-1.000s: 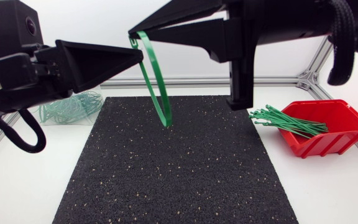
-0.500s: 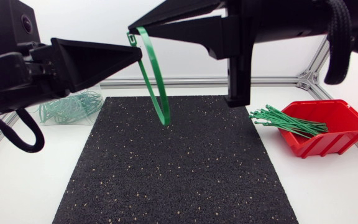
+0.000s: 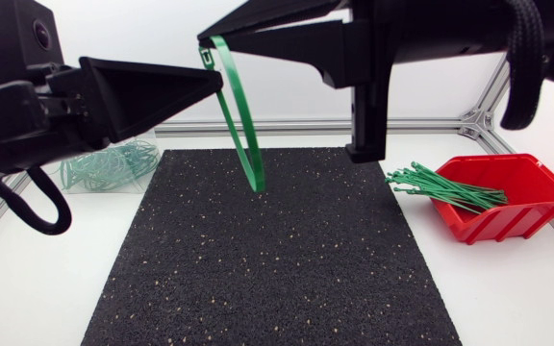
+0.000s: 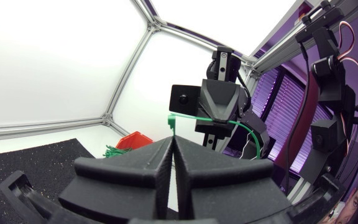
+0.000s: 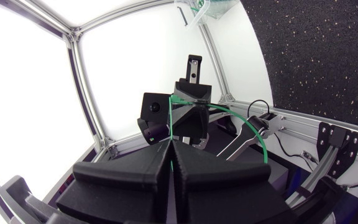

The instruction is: Take a green cable tie from the red box, thread the tail through the head to close it, then place it in the transparent bin on the left.

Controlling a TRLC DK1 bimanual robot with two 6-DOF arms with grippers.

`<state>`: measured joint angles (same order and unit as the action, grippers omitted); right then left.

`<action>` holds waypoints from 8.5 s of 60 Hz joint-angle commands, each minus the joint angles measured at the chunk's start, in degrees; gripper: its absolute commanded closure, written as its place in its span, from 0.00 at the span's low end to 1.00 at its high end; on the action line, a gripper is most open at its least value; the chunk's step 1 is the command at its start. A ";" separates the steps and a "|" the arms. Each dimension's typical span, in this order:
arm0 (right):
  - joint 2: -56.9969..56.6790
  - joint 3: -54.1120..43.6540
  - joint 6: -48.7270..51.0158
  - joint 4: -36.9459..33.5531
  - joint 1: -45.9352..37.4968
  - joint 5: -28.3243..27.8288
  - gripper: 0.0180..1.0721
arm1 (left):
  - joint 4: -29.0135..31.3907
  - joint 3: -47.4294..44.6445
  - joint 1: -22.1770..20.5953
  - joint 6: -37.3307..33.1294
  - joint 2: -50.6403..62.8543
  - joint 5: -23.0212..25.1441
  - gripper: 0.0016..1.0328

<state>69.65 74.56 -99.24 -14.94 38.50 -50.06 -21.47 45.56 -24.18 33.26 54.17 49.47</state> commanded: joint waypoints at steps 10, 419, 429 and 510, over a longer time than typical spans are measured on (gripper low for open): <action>-1.53 -1.70 -2.10 0.44 0.70 0.23 0.94 | -1.38 -1.00 0.63 1.20 0.85 0.54 0.97; 18.95 9.11 58.37 -33.84 -8.35 6.73 0.10 | 38.09 8.67 12.85 -39.94 5.94 -7.46 0.97; 17.72 7.09 63.82 -34.98 -8.97 14.91 0.05 | 44.33 17.02 18.74 -46.35 13.94 -25.48 0.97; -5.40 -12.07 79.99 -29.53 -16.88 44.17 0.05 | 34.13 31.61 35.08 -53.91 36.09 -55.27 0.03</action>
<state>66.39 65.25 -22.20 -44.80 23.79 -6.94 14.31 82.35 11.79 -21.02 96.05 -6.04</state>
